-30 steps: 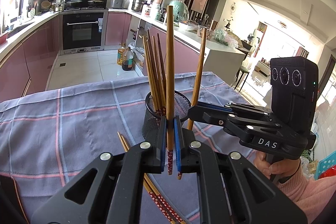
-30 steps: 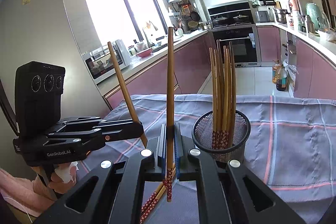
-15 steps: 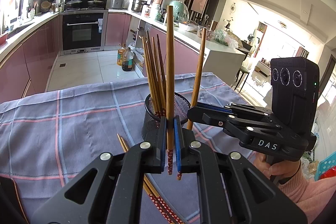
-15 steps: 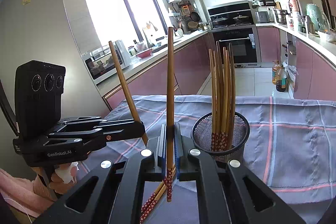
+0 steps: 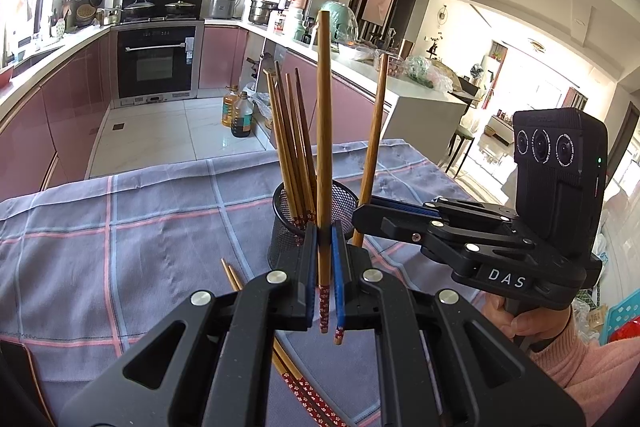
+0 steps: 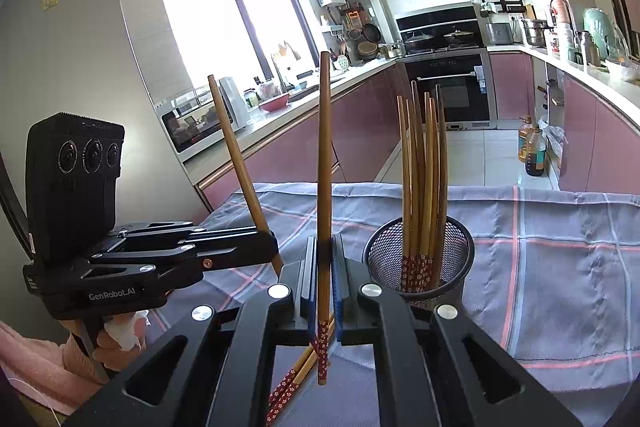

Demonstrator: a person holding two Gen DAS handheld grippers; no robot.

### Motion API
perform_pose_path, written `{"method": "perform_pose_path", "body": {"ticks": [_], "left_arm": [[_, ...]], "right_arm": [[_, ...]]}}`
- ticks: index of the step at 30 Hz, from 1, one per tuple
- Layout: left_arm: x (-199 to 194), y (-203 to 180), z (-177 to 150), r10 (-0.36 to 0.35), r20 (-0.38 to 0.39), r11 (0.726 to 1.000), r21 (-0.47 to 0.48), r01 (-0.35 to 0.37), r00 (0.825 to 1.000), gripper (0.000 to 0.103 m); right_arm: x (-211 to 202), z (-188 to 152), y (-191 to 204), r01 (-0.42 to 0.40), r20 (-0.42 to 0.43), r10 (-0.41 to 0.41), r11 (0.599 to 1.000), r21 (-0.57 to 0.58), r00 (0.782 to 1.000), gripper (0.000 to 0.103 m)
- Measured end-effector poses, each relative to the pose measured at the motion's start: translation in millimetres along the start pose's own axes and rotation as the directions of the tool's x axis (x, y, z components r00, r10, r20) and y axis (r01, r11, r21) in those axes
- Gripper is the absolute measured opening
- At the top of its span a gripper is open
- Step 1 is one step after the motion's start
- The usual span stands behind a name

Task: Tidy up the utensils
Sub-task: 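Lower the left chopstick into the mesh cup while the right gripper inserts its own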

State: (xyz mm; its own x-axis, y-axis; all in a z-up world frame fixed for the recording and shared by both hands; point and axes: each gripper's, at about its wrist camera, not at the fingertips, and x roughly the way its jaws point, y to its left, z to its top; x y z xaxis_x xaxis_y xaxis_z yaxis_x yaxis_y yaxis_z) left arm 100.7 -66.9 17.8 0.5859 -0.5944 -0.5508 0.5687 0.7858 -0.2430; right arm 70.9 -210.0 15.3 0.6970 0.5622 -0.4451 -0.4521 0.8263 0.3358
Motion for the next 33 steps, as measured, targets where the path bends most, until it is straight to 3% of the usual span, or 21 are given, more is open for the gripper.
{"method": "perform_pose_path", "body": {"ticks": [33], "left_arm": [[3.8, -0.3, 12.2, -0.007, 0.023, 1.0, 0.014, 0.006, 1.0, 0.008]], "right_arm": [[-0.3, 10.8, -7.1, 0.005, 0.019, -0.005, 1.0, -0.015, 1.0, 0.006]]}}
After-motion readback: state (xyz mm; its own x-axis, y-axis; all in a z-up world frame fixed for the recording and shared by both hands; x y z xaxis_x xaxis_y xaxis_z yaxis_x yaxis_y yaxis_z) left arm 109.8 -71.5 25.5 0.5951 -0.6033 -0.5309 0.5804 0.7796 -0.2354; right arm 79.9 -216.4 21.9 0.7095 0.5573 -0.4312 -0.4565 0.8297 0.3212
